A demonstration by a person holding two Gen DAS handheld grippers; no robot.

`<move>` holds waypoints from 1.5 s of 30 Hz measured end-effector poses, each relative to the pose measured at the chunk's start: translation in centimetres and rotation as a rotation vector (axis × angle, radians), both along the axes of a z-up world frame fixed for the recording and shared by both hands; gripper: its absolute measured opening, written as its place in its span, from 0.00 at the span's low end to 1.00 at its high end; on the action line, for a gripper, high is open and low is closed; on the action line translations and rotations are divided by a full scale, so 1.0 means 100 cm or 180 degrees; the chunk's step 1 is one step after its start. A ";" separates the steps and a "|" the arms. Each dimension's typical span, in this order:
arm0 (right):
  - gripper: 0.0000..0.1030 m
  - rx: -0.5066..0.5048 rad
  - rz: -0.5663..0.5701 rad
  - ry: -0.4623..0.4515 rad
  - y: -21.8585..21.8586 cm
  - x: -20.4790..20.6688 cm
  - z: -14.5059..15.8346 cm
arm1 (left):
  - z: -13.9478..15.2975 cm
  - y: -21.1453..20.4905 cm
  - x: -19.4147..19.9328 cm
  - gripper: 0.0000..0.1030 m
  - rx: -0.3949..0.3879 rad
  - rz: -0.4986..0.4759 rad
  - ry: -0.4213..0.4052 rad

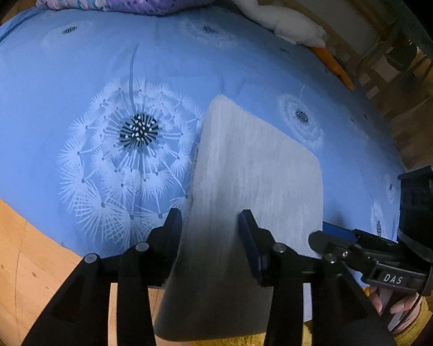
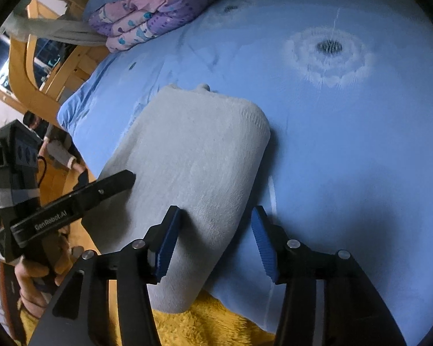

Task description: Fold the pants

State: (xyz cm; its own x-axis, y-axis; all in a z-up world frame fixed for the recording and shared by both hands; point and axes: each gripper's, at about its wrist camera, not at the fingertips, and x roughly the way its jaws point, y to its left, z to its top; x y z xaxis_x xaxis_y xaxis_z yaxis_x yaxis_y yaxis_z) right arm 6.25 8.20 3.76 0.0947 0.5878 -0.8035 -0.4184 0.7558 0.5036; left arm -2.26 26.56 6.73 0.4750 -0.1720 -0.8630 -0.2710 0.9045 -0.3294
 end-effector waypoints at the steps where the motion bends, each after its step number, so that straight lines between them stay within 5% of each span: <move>1: 0.51 0.0023 -0.0007 0.0032 0.000 0.000 -0.002 | -0.002 0.000 0.002 0.49 -0.0015 -0.0005 0.0014; 7: 0.60 0.0211 -0.0112 0.0332 0.005 0.006 -0.025 | -0.026 0.007 0.009 0.59 -0.0390 0.0017 0.0054; 13: 0.63 0.0312 -0.0060 0.0248 0.028 0.011 -0.027 | -0.032 0.011 0.005 0.57 -0.0586 0.0048 -0.0088; 15: 0.60 0.0337 -0.0043 0.0200 0.031 0.011 -0.027 | -0.032 0.011 0.003 0.55 -0.0593 0.0068 -0.0107; 19: 0.37 0.0455 -0.0067 0.0227 0.023 0.012 -0.023 | -0.025 0.010 -0.006 0.40 -0.0578 0.0190 -0.0147; 23: 0.28 0.0608 -0.0049 0.0159 0.016 0.011 -0.004 | -0.011 0.007 -0.016 0.28 -0.0610 0.0259 -0.0234; 36: 0.26 0.0886 0.0102 -0.0207 -0.039 -0.003 0.072 | 0.060 -0.050 -0.039 0.27 -0.0575 0.0151 -0.0658; 45: 0.26 0.0778 0.0070 -0.0525 -0.117 0.007 0.103 | 0.082 -0.128 0.001 0.27 -0.0615 -0.0162 -0.0764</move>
